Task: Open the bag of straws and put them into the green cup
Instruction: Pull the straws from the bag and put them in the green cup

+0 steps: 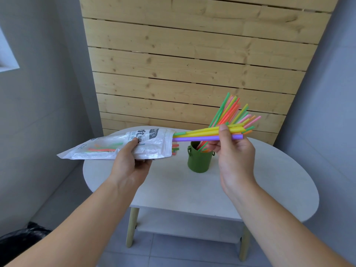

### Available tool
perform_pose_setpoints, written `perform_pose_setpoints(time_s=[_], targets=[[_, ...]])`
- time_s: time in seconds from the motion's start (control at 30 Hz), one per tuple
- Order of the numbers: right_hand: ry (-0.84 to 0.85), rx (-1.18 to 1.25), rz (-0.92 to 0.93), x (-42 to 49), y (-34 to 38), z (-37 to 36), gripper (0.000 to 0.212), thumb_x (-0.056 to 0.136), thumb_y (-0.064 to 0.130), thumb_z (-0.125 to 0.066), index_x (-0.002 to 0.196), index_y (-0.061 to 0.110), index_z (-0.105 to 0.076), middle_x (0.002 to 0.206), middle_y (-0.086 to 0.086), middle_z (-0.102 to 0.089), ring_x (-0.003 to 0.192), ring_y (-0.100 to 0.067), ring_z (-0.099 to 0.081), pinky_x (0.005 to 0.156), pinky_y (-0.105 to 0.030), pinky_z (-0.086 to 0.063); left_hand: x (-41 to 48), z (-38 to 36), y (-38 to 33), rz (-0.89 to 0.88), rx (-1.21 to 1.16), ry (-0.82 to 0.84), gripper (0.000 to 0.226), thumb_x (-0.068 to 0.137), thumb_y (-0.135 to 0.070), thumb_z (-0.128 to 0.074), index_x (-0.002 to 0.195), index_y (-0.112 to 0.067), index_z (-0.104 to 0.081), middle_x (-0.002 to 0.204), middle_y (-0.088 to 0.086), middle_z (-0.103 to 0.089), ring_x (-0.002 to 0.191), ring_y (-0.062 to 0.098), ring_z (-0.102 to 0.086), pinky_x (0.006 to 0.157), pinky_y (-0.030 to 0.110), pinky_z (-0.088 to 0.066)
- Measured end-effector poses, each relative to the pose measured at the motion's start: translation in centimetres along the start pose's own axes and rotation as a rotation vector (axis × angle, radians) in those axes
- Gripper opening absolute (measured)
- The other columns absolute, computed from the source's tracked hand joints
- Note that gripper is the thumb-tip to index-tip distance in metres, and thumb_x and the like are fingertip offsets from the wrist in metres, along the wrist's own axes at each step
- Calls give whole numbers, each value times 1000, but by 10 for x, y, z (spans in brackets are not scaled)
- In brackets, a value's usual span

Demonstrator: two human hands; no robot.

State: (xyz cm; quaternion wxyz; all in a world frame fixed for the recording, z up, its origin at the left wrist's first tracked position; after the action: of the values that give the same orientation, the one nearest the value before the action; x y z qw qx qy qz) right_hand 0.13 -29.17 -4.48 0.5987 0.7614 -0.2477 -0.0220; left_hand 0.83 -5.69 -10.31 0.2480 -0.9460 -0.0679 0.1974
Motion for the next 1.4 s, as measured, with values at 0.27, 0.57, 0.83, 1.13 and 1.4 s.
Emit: perform_pose_setpoints(time_s=[0.27,0.57,0.83,1.13,1.4], targets=[[-45,-29,44,8,8,33,28,95,34,-64,79,13,-73,60,1,-71,57,-15,-69,70,-39,-60,9,11,-4,-53,85,-42,14,97,-9,-67,111,-10,-68,90,3,-83,82,17,-81,69,33,-65],[-172,-150,176,30,31,71,28,89,43,-63,77,18,-69,59,6,-70,55,-13,-69,72,-43,-63,9,12,1,-58,101,-87,21,96,-10,-69,116,-12,-67,106,4,-79,92,18,-78,67,33,-64],[-201,-318,322,34,36,76,24,94,35,-61,72,28,-61,62,3,-70,55,-6,-69,57,-11,-47,8,9,6,-50,118,-64,32,96,-9,-69,128,-9,-66,111,5,-79,95,19,-79,69,33,-64],[-114,-466,319,37,20,56,29,92,37,-64,69,21,-62,59,2,-69,62,-22,-71,66,-39,-57,9,7,8,-47,145,-17,31,97,-9,-67,128,-9,-65,116,7,-79,98,20,-79,80,36,-64],[-19,-584,292,42,2,31,34,94,37,-65,73,12,-64,65,-2,-70,66,-22,-69,61,-31,-50,10,10,1,-54,161,-6,29,97,-11,-67,126,-10,-66,118,7,-79,102,20,-78,86,37,-63]])
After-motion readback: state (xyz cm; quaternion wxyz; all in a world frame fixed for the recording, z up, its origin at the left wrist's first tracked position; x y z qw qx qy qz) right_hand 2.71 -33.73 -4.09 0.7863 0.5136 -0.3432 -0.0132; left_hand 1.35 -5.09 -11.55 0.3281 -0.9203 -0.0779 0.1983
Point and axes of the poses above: each hand's wrist, its own x-axis towards the middle knuckle, its own z-axis out of the back of the hand, y = z × x, the point moved 5 cm from there along x, towards the middle knuckle
